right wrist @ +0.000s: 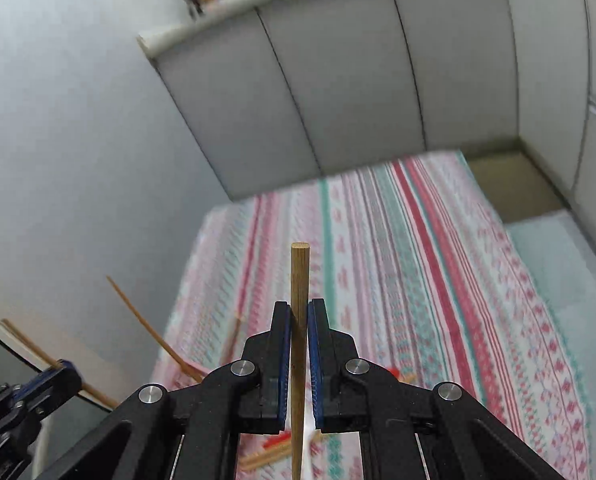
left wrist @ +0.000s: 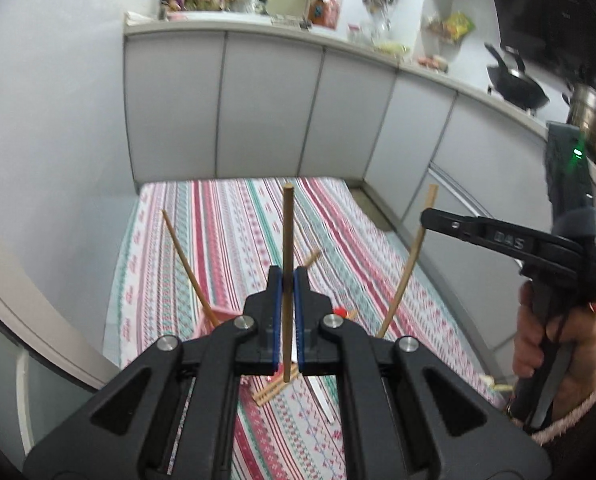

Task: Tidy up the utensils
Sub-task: 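Carry both chopsticks over the pink holder, lower them in and open both grippers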

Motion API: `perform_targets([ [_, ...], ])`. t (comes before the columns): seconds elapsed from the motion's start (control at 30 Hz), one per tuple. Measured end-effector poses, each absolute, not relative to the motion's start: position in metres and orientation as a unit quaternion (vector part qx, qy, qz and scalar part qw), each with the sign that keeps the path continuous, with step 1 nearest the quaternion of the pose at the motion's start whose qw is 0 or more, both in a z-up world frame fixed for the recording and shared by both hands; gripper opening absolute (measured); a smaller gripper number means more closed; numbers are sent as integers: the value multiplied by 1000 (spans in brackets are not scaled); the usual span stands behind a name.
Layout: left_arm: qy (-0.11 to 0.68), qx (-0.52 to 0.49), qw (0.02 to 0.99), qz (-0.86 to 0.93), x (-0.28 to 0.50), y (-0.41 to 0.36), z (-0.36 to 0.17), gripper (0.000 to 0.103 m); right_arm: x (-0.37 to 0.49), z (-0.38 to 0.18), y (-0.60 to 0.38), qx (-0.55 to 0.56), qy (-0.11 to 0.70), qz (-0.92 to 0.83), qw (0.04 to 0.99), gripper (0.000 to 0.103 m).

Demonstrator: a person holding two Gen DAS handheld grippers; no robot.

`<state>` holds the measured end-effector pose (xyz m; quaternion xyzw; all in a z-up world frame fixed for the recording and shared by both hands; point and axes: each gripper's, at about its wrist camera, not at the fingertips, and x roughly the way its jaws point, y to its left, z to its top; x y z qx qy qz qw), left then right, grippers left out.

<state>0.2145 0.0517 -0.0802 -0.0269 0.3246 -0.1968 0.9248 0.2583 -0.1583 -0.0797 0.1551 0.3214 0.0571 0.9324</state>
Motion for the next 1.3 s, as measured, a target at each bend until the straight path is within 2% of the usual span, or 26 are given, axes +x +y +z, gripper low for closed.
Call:
perform_targets([
  [0.23,288,-55,940,-175,218,74,-64,6,253,-52,-143,164,276,81,944,7],
  [0.5,267,-51,953,-131,222,89,-65,6,256,-46,-132,189,245,101,946,7],
  [0.77,268,6,956,-116,237,73,-96,6,266,-56,-121,203,222,114,947,7],
  [1.0,272,19,953,-133,247,72,-113,6,277,-72,-103,189,208,122,952,7],
  [1.3,311,8,940,-142,266,79,-134,6,296,-114,-75,152,230,134,952,7],
])
